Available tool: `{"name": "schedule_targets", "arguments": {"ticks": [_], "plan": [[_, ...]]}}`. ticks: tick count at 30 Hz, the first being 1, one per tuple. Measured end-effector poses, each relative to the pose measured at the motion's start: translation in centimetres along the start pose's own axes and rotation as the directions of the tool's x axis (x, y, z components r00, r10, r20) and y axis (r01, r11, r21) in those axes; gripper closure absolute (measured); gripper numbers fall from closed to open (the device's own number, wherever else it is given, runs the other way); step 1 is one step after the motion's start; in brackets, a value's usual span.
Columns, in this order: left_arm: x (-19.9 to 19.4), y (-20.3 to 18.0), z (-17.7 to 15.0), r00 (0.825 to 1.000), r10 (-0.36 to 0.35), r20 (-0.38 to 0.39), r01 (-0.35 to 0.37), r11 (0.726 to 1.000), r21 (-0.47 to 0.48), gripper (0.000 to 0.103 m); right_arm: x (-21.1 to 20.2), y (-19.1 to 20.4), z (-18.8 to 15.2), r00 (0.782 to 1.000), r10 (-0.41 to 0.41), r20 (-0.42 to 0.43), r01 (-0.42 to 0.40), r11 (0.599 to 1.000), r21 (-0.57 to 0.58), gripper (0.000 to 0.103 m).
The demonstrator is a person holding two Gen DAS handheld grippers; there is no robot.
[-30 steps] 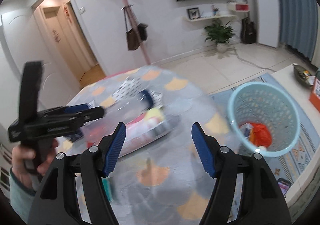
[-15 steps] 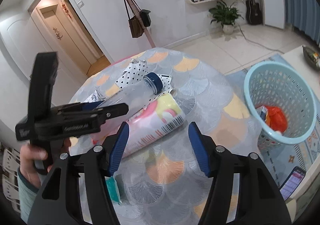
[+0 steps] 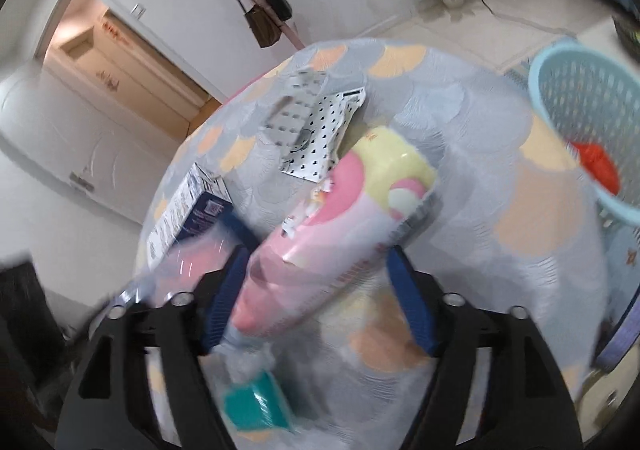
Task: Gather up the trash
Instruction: 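Grasp the pink spray can with the right tool while the left tool grasps the clear bottle, then carry can and bottle over the blue basket and open both tools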
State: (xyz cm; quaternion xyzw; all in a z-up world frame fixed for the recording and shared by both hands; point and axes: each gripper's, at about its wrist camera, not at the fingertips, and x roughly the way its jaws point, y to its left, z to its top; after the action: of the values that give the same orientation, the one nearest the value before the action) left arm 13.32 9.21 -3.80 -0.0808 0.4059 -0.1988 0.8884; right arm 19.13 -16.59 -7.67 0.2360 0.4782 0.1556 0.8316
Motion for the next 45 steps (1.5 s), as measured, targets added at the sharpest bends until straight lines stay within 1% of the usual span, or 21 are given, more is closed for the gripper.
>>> {"name": "schedule_targets", "arguments": {"ticks": [3, 5, 8, 10, 12, 13, 14, 15, 16, 17, 19, 23, 24, 25, 26, 27, 30, 33, 35, 40, 45], "plan": [[-1.5, 0.4, -2.2, 0.999, 0.031, 0.016, -0.030, 1.000, -0.005, 0.048, 1.1, 0.8, -0.1, 1.000, 0.000, -0.009, 0.000, 0.999, 0.040, 0.024], [-2.0, 0.6, -3.4, 1.000, 0.028, 0.005, -0.028, 1.000, -0.006, 0.048, 2.0, 1.5, -0.2, 1.000, 0.002, -0.020, -0.001, 0.999, 0.042, 0.024], [-2.3, 0.8, -4.6, 0.999, 0.034, -0.019, -0.034, 0.999, 0.012, 0.048, 2.5, 3.1, -0.7, 0.997, -0.071, 0.002, 0.071, 0.997, 0.000, 0.026], [-2.2, 0.5, -5.5, 0.998, 0.049, -0.042, -0.047, 0.998, 0.040, 0.051, 2.7, 3.5, -0.7, 0.995, -0.100, 0.008, 0.100, 0.995, -0.010, 0.041], [-2.1, 0.5, -6.1, 0.998, 0.037, -0.057, -0.035, 0.999, 0.041, 0.048, 2.9, 3.7, -0.8, 0.997, -0.080, -0.001, 0.080, 0.997, -0.014, 0.047], [-2.0, 0.4, -6.2, 0.997, 0.038, -0.065, -0.035, 0.998, 0.043, 0.044, 2.9, 3.8, -1.0, 0.997, -0.073, -0.005, 0.073, 0.997, -0.015, 0.050], [-1.8, 0.2, -6.3, 0.997, 0.051, -0.065, -0.048, 0.998, 0.047, 0.043, 2.9, 3.9, -1.0, 0.998, -0.069, -0.007, 0.069, 0.997, -0.018, 0.052], [-1.6, 0.1, -6.4, 0.996, 0.067, -0.067, -0.063, 0.997, 0.052, 0.039, 2.8, 4.1, -1.2, 0.998, -0.060, -0.010, 0.060, 0.998, -0.028, 0.054], [-1.4, -0.1, -6.4, 0.994, 0.077, -0.071, -0.073, 0.996, 0.055, 0.037, 2.7, 4.1, -1.2, 0.999, -0.052, -0.011, 0.051, 0.998, -0.030, 0.055], [-1.2, -0.4, -6.3, 0.994, 0.080, -0.074, -0.076, 0.996, 0.056, 0.037, 2.6, 4.2, -1.4, 0.999, -0.033, -0.012, 0.033, 0.999, -0.033, 0.056], [-0.8, -0.7, -6.3, 0.993, 0.079, -0.086, -0.074, 0.996, 0.056, 0.036, 2.2, 4.4, -1.5, 1.000, -0.021, -0.007, 0.020, 0.999, -0.042, 0.057], [0.2, -1.1, -6.3, 0.985, 0.134, -0.109, -0.127, 0.990, 0.068, 0.036, 0.9, 4.6, -1.3, 1.000, 0.020, 0.013, -0.020, 0.998, -0.053, 0.057], [0.6, -1.0, -6.3, 0.983, 0.141, -0.114, -0.134, 0.989, 0.068, 0.038, 0.6, 4.8, -1.2, 0.999, 0.028, 0.018, -0.027, 0.998, -0.060, 0.057], [0.8, -1.1, -6.4, 0.982, 0.145, -0.120, -0.137, 0.988, 0.066, 0.045, 0.2, 5.0, -1.2, 0.999, 0.037, 0.024, -0.035, 0.997, -0.071, 0.057], [1.0, -1.0, -6.5, 0.981, 0.147, -0.129, -0.140, 0.988, 0.063, 0.049, -0.3, 5.1, -1.2, 0.999, 0.039, 0.029, -0.036, 0.996, -0.079, 0.057], [1.1, -0.9, -6.5, 0.981, 0.143, -0.131, -0.137, 0.989, 0.057, 0.049, -0.7, 5.2, -1.2, 0.998, 0.042, 0.036, -0.039, 0.995, -0.089, 0.057], [0.6, -0.8, -6.4, 0.988, 0.112, -0.108, -0.111, 0.994, 0.018, 0.049, -1.8, 5.5, -1.2, 0.997, 0.048, 0.057, -0.041, 0.992, -0.118, 0.057], [-0.8, -0.7, -6.0, 0.996, 0.071, -0.051, -0.072, 0.997, -0.022, 0.049, -3.1, 5.5, -1.2, 0.996, 0.033, 0.088, -0.019, 0.988, -0.152, 0.057], [-1.4, -0.7, -5.4, 0.998, 0.056, -0.019, -0.056, 0.998, -0.034, 0.049, -4.0, 5.2, -1.2, 0.994, 0.026, 0.107, -0.007, 0.986, -0.167, 0.057], [-2.2, -1.4, -3.7, 0.999, 0.021, 0.033, -0.019, 0.999, -0.042, 0.049, -6.5, 3.9, -0.9, 0.987, 0.016, 0.159, 0.012, 0.985, -0.174, 0.057], [-2.0, -3.7, -1.0, 0.998, -0.018, 0.066, 0.019, 1.000, -0.015, 0.049, -9.4, 1.6, 0.2, 0.974, -0.002, 0.227, 0.035, 0.989, -0.141, 0.057]]}}
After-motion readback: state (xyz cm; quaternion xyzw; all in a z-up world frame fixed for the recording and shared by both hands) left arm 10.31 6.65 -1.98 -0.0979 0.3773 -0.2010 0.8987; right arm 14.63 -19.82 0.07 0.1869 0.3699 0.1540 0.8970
